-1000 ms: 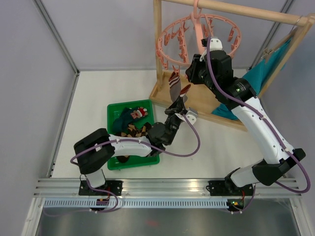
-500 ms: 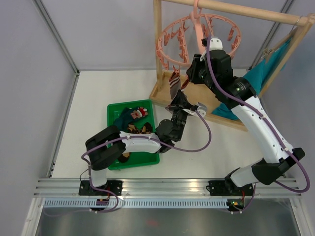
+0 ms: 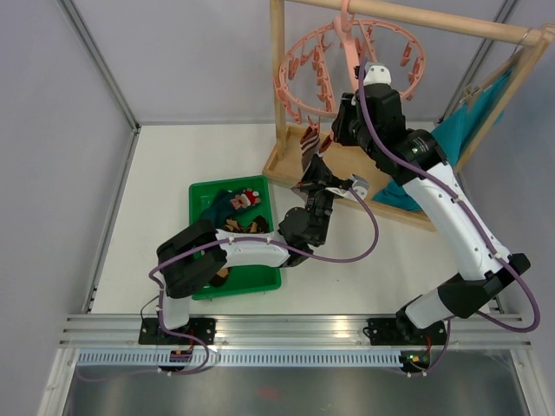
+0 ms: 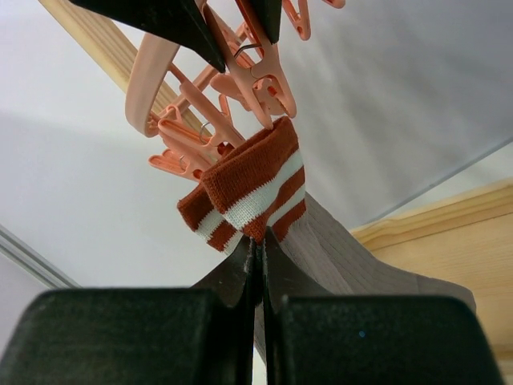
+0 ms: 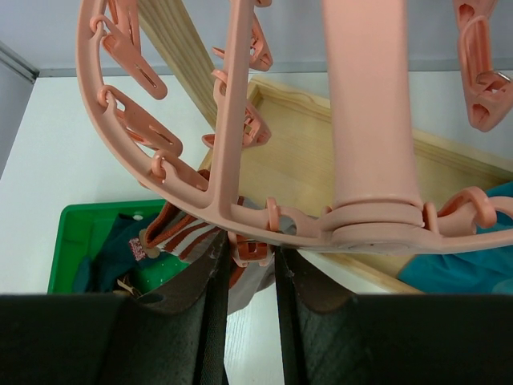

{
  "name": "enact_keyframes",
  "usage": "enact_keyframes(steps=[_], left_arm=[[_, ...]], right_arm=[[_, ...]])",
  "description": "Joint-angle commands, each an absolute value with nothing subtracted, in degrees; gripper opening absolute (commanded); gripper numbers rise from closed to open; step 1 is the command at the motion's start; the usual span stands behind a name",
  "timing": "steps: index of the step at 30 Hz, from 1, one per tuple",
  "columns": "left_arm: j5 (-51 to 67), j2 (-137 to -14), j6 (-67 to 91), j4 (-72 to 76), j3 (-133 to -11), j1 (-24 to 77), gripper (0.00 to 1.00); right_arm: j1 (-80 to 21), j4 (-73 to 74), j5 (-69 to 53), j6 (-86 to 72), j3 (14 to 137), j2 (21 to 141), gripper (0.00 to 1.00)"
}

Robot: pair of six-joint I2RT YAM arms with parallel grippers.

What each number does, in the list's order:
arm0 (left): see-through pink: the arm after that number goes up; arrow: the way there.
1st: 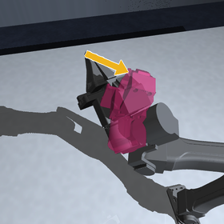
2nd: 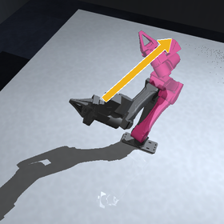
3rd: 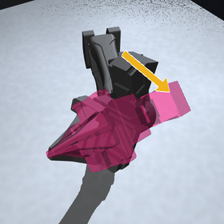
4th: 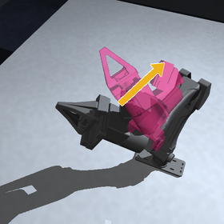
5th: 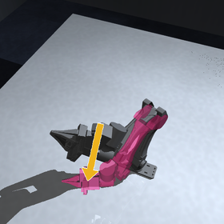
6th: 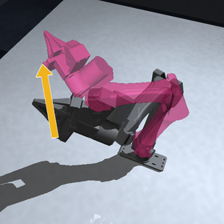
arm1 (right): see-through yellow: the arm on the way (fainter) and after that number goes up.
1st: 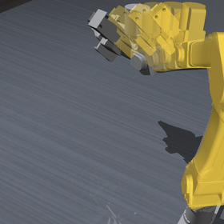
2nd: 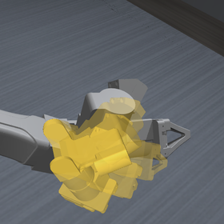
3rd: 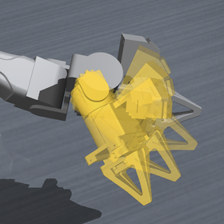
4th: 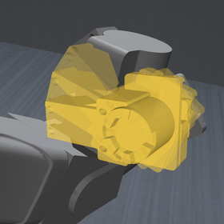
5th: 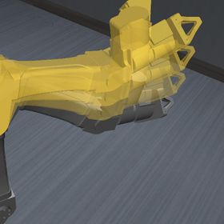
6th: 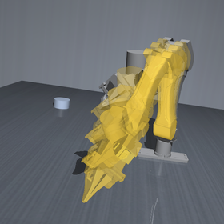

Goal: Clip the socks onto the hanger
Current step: Clamp the sock onto the hanger.

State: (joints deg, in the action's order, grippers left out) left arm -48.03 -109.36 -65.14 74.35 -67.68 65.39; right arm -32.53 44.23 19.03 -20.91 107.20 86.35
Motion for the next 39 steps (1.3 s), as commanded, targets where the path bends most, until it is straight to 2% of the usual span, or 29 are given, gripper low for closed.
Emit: enact_keyframes(steps=[1,8,39], left_arm=[[-49.22,-109.16,-65.3,95.27,-68.64,65.57,0.02],[-47.9,-109.34,-64.16,95.27,-68.73,65.21,0.02],[-45.7,-109.51,-61.35,95.01,-69.52,64.07,0.02]], right_arm=[[-32.7,42.89,20.21,-22.15,111.17,88.68,0.0],[-32.7,45.17,21.62,-22.41,115.05,90.88,0.0],[-33.31,45.53,22.06,-22.85,114.35,91.23,0.0]])
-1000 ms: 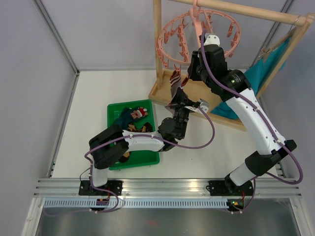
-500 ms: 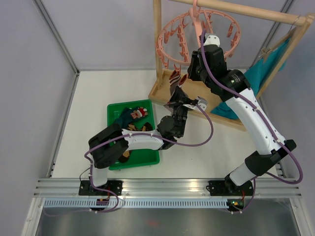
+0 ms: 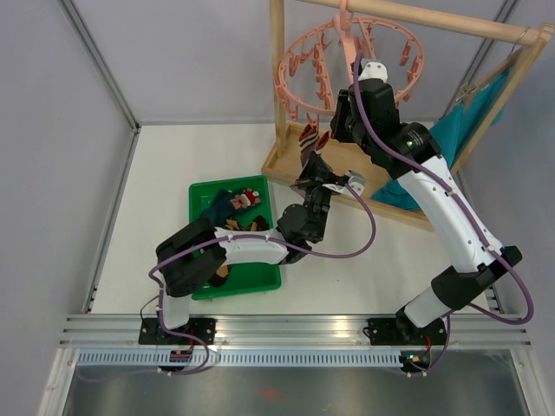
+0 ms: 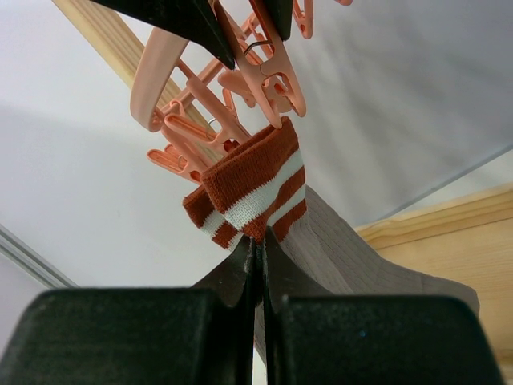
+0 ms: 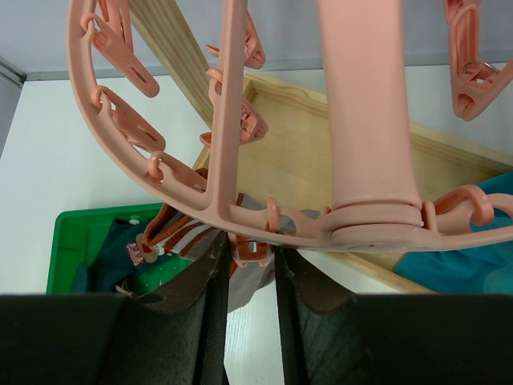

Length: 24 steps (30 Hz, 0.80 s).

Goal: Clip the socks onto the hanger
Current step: Clamp the sock onto the hanger.

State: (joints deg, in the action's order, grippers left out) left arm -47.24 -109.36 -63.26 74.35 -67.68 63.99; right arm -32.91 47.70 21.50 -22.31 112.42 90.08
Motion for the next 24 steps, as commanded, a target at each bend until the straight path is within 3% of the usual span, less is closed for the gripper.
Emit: enact_keyframes(steps=[1,24], left_arm=[[-45.62,-109.6,-61.35,95.1,-69.7,64.16,0.02],[-45.0,-111.36,-62.31,95.1,-70.75,64.51,0.02]], right_arm=[[-33.22,45.53,21.97,-22.85,114.43,91.14,0.0],[-33.22,45.53,22.06,-22.68,115.05,91.14,0.0]])
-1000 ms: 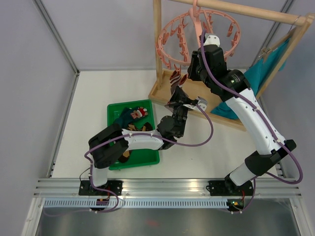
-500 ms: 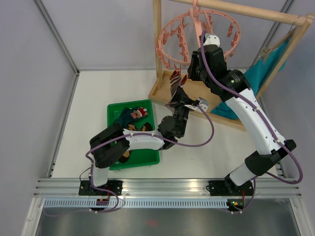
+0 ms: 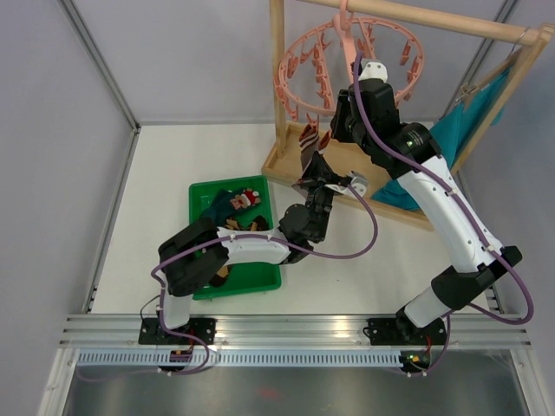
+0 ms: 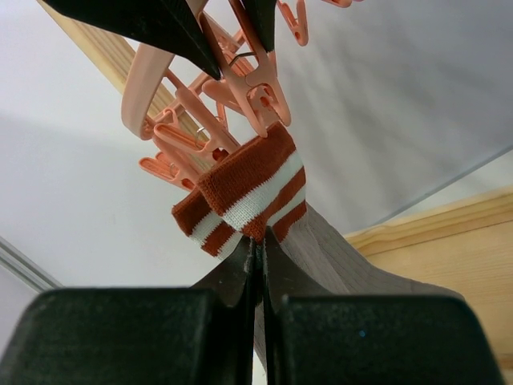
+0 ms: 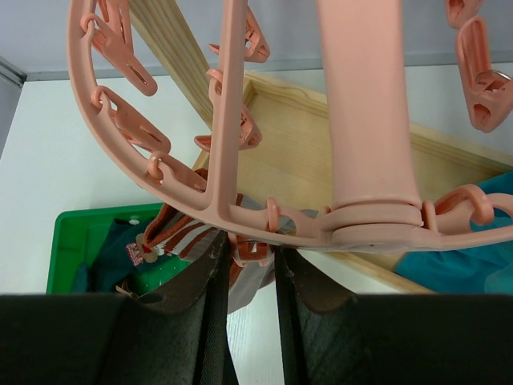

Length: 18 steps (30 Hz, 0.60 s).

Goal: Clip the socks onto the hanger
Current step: Clamp the sock onto the hanger.

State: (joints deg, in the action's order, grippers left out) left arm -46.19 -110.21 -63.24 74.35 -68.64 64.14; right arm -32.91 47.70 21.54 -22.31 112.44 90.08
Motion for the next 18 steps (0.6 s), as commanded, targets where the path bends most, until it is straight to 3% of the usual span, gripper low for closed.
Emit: enact_keyframes(steps=[1,18], left_arm=[[-45.0,-111.53,-62.14,95.1,-70.66,64.51,0.02],[-44.65,-112.06,-62.31,95.18,-71.89,64.6,0.02]], right_arm=[[-33.22,45.7,22.06,-22.68,115.22,91.14,0.0],[-33.22,46.32,22.15,-22.32,115.58,91.58,0.0]])
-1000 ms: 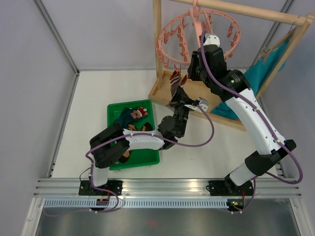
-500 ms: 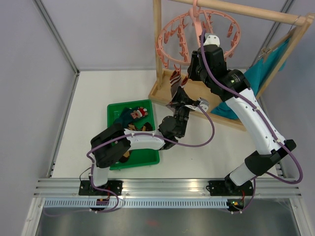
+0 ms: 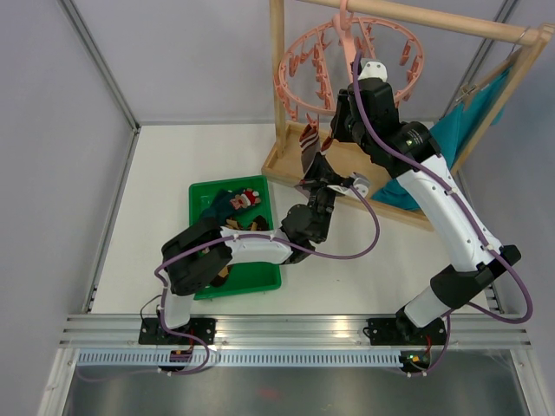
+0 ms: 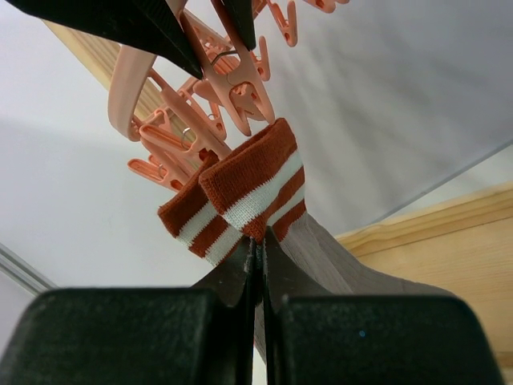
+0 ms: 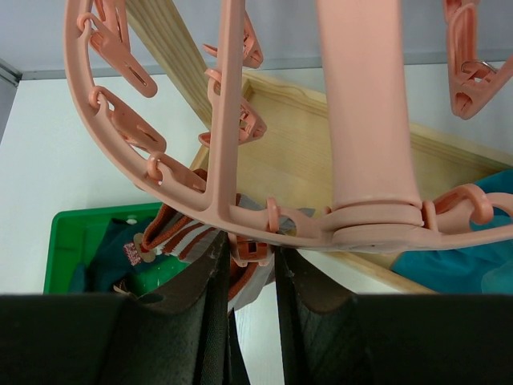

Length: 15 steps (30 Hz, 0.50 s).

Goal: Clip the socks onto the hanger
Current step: Clamp the sock onto the hanger.

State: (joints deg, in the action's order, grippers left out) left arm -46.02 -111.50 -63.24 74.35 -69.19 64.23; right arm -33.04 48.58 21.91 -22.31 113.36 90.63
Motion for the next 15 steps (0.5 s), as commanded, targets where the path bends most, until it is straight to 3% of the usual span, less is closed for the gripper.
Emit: enact_keyframes(steps=[1,15], left_arm=[[-44.74,-112.06,-62.31,95.1,-71.98,64.6,0.02],[-44.21,-112.15,-62.93,95.19,-73.12,64.51,0.02]], right_arm=[[-33.22,46.32,22.15,-22.24,115.49,91.58,0.0],[-33.22,47.02,22.76,-22.24,115.22,91.32,0.0]])
